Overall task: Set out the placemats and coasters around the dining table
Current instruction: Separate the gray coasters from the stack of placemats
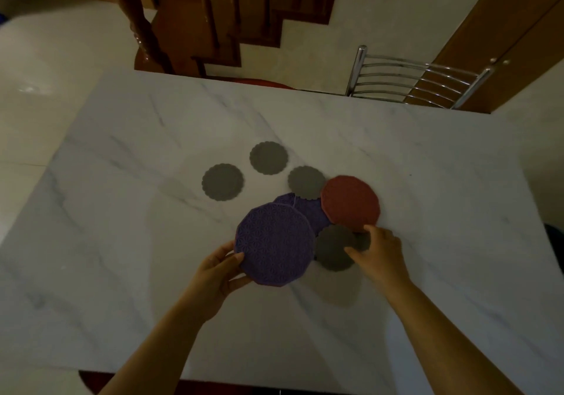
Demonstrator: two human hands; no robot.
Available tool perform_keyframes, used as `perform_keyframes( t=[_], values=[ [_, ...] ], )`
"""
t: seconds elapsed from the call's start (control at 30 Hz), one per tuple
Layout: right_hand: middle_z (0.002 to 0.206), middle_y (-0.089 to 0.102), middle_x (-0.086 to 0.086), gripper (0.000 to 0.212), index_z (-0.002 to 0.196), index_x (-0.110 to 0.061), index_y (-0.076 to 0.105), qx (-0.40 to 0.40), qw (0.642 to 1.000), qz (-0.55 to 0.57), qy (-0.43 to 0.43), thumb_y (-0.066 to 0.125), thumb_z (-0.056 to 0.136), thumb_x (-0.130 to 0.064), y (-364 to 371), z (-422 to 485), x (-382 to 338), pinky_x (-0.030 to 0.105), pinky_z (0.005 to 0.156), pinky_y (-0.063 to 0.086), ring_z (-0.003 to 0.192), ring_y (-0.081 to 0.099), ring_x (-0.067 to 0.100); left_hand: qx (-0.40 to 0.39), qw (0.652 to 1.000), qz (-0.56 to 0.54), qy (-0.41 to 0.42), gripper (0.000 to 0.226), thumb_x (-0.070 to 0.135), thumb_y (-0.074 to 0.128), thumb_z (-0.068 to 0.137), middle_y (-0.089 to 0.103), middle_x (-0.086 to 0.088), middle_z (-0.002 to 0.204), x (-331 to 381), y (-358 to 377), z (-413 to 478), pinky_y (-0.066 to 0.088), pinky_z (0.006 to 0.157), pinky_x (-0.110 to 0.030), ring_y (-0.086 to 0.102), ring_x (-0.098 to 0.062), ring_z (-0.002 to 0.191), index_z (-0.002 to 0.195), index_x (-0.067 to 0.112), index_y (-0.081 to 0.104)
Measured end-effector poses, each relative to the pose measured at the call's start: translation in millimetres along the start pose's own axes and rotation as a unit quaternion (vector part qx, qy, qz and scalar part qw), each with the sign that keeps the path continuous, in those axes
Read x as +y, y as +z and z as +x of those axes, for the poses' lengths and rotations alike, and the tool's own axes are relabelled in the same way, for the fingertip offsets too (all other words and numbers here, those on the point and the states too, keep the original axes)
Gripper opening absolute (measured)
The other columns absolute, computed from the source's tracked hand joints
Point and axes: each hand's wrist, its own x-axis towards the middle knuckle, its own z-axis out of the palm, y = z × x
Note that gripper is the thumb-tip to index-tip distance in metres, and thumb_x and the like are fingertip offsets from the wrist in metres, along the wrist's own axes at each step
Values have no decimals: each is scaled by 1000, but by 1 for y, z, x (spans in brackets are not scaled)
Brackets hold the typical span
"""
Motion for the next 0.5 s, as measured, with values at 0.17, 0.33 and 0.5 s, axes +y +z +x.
perform_keyframes(
  t=[0.17,0.33,0.5],
  values=[
    [138,47,14,86,141,-13,32,18,998,32,48,69,73,-50,4,25,0,44,102,39,125,43,34,9,1000,5,-3,27,1,50,91,75,-4,95,0,2,2,61,73,-38,73,-19,82,111,13,64],
    [151,30,13,105,148,-13,11,0,997,14,73,64,72,-62,-4,63,-15,49,109,30,135,28,37,19,1000,9,-5,26,2,51,90,73,-6,97,1,3,2,61,70,-37,73,-20,82,111,12,63],
    [151,28,14,121,149,-14,-1,-28,996,1,89,73,64,-60,-3,81,-23,49,109,31,136,24,37,15,1000,3,-2,29,7,57,81,75,-5,96,3,0,0,61,67,-35,73,-20,83,109,13,65]
  ],
)
